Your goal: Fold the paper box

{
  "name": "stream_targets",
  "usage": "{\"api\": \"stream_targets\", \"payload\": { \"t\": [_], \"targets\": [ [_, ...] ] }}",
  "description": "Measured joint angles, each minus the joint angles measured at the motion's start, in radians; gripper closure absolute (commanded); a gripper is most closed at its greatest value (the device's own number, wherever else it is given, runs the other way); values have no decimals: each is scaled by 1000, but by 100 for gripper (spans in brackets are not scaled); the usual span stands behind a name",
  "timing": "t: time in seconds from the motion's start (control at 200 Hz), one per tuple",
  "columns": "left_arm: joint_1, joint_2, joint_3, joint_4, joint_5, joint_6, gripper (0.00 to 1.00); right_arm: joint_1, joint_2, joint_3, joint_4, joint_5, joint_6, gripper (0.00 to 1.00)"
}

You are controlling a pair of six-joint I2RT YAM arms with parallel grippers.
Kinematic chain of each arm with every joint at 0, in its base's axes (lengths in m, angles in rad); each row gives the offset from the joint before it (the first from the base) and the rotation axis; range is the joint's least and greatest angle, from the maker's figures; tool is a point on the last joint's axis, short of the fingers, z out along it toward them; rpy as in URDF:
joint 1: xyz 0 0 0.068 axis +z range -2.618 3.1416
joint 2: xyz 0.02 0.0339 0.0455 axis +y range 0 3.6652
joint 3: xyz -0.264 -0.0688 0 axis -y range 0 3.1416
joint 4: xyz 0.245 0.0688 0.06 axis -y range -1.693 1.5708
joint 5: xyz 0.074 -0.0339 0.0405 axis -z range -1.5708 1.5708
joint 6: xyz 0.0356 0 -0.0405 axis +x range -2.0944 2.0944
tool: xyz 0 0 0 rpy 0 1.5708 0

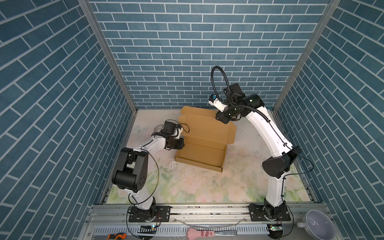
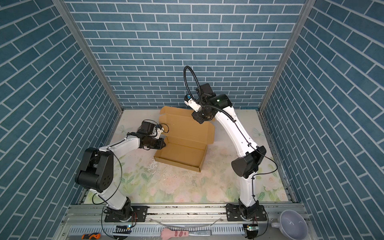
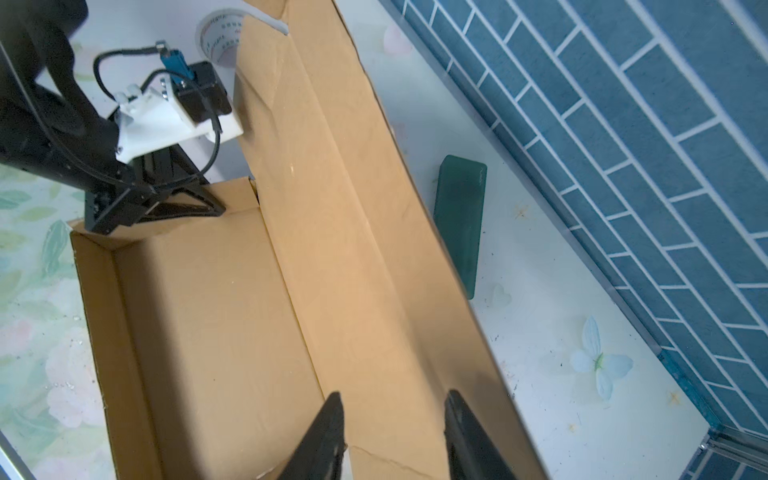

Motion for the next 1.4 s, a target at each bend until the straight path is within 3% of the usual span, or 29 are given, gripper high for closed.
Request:
{"api": "stream_targets", "payload": {
  "t": [0.105,0.275,0.385,0.54,0.93,1.21,1.4],
  "targets": [
    [0,-32,-64,81,-13,-56,88,-51,-30,0,26,-74,64,56],
    [-26,-90,-184,247,-79,-152,89,-223,-116,-42,121,-228,229,54],
    [-70,-103,-224,336,-153,-197,89,-314,-220,-190,221,-279,325,52],
    [-105,-105,-225,417,-241,-228,89,-356,-378,-454,369,-356,408,45],
    [-158,-116,-240,460,-445,-218,88,-375,-645,-881,468,-356,355,44],
    [-190,-99,-288,494,-528,-179,86,-361,-673,-978,458,-324,269,43],
    [-204,-67,-288,534,-537,-166,86,-294,-645,-1033,500,-327,220,41]
  ]
}}
